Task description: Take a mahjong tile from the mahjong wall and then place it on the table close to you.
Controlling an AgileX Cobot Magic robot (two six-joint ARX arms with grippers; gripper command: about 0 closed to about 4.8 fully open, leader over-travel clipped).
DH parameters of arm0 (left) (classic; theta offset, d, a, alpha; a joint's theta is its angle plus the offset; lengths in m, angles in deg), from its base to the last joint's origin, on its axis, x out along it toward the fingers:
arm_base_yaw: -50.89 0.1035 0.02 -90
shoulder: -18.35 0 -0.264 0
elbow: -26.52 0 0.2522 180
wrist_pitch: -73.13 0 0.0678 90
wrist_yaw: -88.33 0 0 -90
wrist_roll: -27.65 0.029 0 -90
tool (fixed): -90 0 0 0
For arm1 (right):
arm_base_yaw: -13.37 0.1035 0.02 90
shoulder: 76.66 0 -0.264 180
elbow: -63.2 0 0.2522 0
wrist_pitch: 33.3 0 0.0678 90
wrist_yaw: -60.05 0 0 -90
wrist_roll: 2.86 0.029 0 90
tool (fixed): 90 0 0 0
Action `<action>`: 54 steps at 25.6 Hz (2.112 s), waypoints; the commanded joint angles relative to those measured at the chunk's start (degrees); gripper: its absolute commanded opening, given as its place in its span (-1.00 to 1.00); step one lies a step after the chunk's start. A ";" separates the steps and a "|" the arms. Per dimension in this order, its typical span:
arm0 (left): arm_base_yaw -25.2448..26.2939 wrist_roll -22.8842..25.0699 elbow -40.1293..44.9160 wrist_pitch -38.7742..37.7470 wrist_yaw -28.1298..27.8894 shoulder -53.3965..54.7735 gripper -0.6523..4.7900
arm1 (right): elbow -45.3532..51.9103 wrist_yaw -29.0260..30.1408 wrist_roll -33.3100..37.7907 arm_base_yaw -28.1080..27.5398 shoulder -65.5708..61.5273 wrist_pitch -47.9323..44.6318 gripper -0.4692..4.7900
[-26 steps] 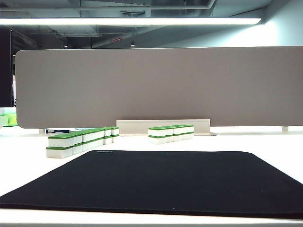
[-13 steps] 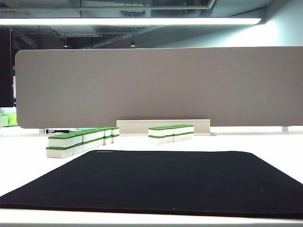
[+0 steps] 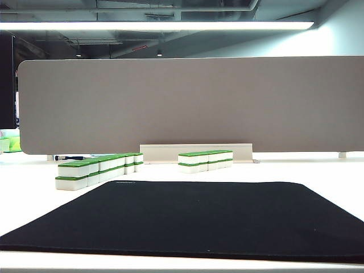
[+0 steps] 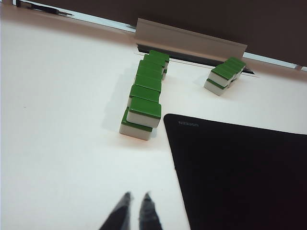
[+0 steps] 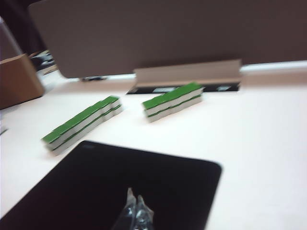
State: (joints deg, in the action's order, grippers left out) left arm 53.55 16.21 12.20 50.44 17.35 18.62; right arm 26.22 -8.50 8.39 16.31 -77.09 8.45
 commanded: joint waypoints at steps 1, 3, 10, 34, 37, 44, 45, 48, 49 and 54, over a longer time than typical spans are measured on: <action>-0.04 0.02 -0.15 -0.39 0.77 0.02 -0.67 | -0.26 3.76 2.67 0.00 0.35 0.50 -0.83; -0.04 0.02 -0.15 -0.39 0.94 0.02 -0.67 | -0.26 6.12 3.52 0.00 0.35 0.50 -0.83; -0.04 -0.02 -0.46 -0.46 3.19 0.02 -0.67 | -0.26 14.14 4.81 -0.02 0.35 0.50 -0.83; -0.04 -4.24 -15.82 -6.93 4.35 4.39 -0.68 | -0.26 17.75 6.82 -0.02 0.35 3.50 -0.83; -0.04 -4.20 -19.10 -6.93 4.37 7.82 -0.68 | -0.26 17.75 6.82 -0.02 0.35 3.50 -0.83; -0.04 -3.65 -32.35 -9.75 5.51 26.03 -0.68 | -0.26 18.53 6.82 -0.02 0.35 3.50 -0.83; -0.04 -3.56 -33.44 -10.38 5.81 27.67 -0.68 | -0.26 18.73 6.82 -0.02 0.35 3.50 -0.83; -0.07 -3.54 -36.98 -11.98 5.90 32.98 -0.68 | -0.26 18.75 6.82 -0.02 0.37 3.50 -0.83; -0.07 -3.54 -38.38 -12.57 5.88 34.86 -0.68 | -0.26 18.78 6.82 -0.02 0.37 3.50 -0.83; -0.07 -3.43 -43.45 -13.09 5.90 41.72 -0.67 | -0.26 18.78 6.82 -0.02 0.37 3.50 -0.83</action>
State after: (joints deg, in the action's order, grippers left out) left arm 53.52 12.56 -29.87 36.63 22.88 59.10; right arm 26.24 9.99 15.12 16.31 -77.18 12.50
